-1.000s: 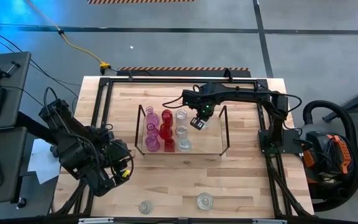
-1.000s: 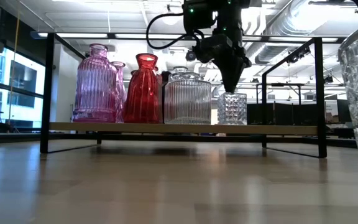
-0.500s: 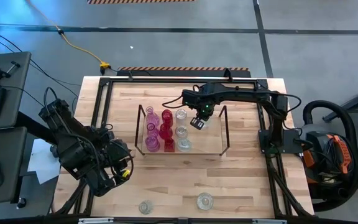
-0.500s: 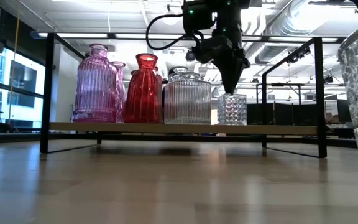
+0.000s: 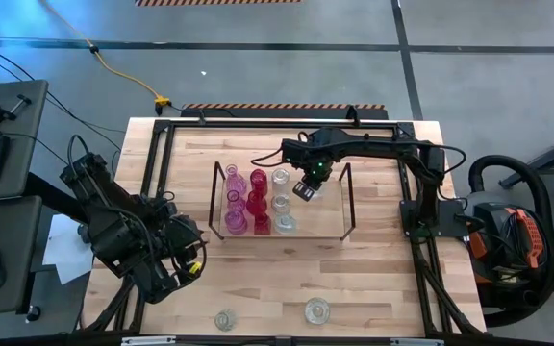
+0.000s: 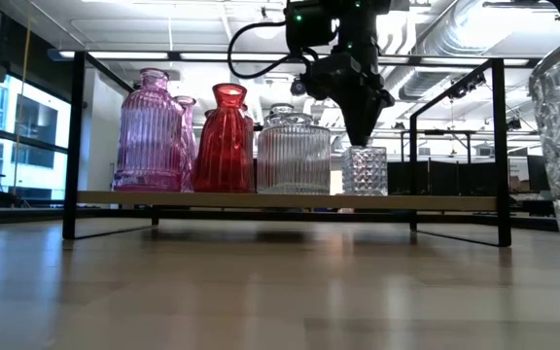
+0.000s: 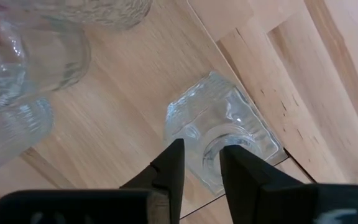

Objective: Sort vases onto shelf
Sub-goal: Put the transparent vase on the shelf

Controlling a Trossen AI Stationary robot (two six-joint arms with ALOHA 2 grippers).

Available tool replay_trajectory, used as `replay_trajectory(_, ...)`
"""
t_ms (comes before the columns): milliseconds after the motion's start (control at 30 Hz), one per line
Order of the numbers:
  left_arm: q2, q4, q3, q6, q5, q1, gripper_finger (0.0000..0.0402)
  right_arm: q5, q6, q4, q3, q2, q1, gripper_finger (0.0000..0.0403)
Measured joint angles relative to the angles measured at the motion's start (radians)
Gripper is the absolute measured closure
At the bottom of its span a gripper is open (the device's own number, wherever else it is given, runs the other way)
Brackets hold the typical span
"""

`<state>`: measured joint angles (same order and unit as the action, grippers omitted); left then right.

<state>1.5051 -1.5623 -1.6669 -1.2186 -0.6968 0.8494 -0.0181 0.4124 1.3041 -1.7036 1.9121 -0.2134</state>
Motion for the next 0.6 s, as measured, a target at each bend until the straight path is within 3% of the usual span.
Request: replay_trajectory(600,0.0,0.0,0.0,0.0,0.005,0.0,0.0287,-0.03,0.025,0.001,0.001,-0.001,0.0,0.032)
